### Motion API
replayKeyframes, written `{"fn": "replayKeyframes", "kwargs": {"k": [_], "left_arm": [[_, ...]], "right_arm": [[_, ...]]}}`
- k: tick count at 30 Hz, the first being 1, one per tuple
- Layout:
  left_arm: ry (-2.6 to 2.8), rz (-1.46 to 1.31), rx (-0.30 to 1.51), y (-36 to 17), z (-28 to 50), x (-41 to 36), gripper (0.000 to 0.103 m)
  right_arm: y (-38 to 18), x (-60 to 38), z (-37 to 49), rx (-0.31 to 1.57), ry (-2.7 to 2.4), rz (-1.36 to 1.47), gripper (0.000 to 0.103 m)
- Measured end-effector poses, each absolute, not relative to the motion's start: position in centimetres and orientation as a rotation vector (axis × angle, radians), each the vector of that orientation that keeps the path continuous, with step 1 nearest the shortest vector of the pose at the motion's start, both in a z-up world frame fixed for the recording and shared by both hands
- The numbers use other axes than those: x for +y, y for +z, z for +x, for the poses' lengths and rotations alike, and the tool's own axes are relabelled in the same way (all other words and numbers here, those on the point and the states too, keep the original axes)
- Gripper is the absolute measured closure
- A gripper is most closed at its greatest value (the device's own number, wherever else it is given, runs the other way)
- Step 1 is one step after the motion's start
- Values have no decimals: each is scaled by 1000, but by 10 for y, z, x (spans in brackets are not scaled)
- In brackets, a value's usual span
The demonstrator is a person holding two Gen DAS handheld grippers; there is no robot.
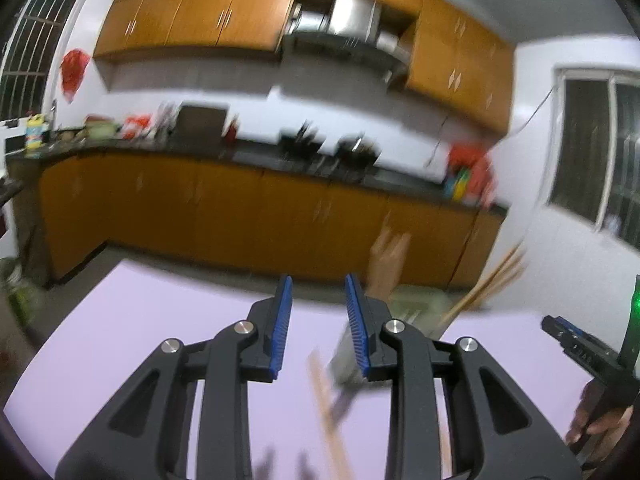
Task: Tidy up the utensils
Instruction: 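Lower the left tool onto a loose chopstick and close it while the right tool grasps another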
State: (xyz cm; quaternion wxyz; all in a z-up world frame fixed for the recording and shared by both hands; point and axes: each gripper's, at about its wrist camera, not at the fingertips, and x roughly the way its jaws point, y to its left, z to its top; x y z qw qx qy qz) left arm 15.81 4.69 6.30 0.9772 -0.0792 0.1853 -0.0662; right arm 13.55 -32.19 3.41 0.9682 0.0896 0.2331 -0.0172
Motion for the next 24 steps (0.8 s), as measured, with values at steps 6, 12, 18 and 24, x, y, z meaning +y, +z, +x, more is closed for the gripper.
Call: {"fn": "replayKeyframes", "kwargs": {"k": [6, 12, 18, 24], "left_arm": [[-119, -160, 678, -26, 174, 53, 77], [-186, -183, 784, -62, 177, 42, 77], [-224, -159, 827, -73, 179, 26, 77], [-260, -137, 858, -83, 179, 13, 77]], "right_arm": [[-61, -307, 158, 802, 82, 256, 83], [-92, -275, 165, 888, 156, 218, 86], [-97, -272, 167, 898, 135, 166, 93], [-99, -268, 158, 879, 104, 86, 95]]}}
